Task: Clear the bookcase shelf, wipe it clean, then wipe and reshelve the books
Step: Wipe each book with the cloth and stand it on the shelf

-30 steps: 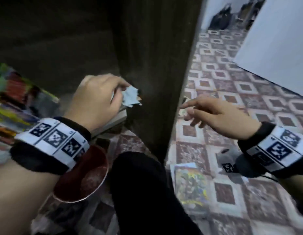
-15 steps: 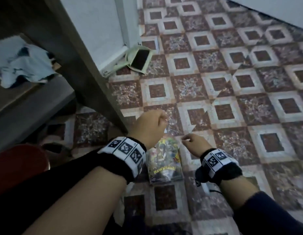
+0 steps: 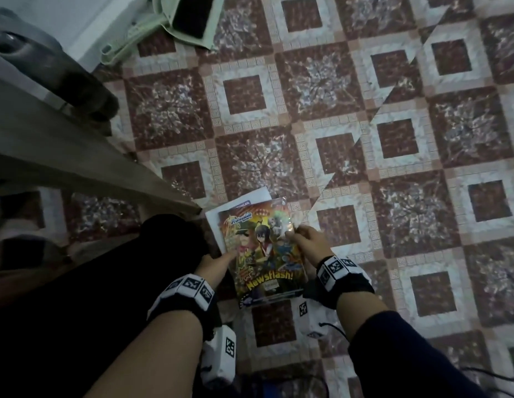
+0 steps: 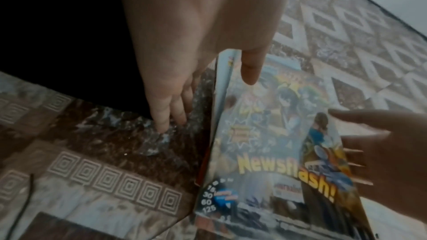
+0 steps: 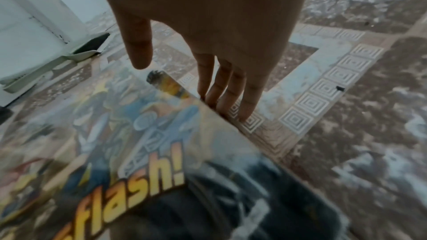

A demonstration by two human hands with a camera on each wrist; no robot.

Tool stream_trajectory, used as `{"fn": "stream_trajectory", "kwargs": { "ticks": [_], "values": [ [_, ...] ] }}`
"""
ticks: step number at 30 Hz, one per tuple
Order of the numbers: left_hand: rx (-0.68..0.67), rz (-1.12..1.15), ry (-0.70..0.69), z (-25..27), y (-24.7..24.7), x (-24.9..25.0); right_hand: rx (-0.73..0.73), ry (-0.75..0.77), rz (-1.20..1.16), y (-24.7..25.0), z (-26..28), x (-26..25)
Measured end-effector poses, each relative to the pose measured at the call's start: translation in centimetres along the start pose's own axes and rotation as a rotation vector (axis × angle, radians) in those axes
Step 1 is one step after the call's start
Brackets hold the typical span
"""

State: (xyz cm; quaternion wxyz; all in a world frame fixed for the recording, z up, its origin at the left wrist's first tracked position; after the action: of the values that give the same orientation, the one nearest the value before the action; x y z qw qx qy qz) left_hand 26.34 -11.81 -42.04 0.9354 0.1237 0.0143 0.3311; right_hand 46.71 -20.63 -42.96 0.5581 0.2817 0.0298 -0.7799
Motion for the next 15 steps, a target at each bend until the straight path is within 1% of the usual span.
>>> {"fn": "stream_trajectory", "kwargs": {
  "ticks": [4,7,10,12,13,15],
  "values": [
    [-0.085,0.133,-0.027,-1.5,-0.3,0.2,-0.048,-0.078,-0.164,-1.2,-0.8,0.9],
    [-0.097,0.168,-0.061,-2.0,0.1,1.2,-0.02,-0.091,-0.202,-1.8,-1.6,1.4],
    [-0.102,0.177,-0.087,-1.7,0.2,2.7,0.014,-0.081,-0.16,-2.2,-1.8,0.9],
    [-0.124,0.196,-0.141,-1.6,-0.4,3.7,0.022,-0.075,-0.11,-2.4,-2.1,0.6],
    [-0.132,0.2,-0.158,-2.2,-0.7,3.5,0.013,-0.086,-0.094,-2.4,-2.3,0.5],
    [-0.117,0.212,-0.145,-4.6,-1.5,2.3,-0.022,-0.101,-0.069,-2.4,-2.7,0.5]
  ]
}}
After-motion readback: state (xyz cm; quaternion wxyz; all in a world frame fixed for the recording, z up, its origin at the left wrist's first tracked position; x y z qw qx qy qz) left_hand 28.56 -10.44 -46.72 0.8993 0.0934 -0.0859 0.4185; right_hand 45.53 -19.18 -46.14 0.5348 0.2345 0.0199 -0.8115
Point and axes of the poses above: each hand's wrist, its own z-axis away from the middle knuckle, its own y-axis out of the back of the hand, x = y × z, the point moved 2 cm from there along -z, towards the middle knuckle, and after that the axes turned 8 degrees about -z, right-handed, at the moved point
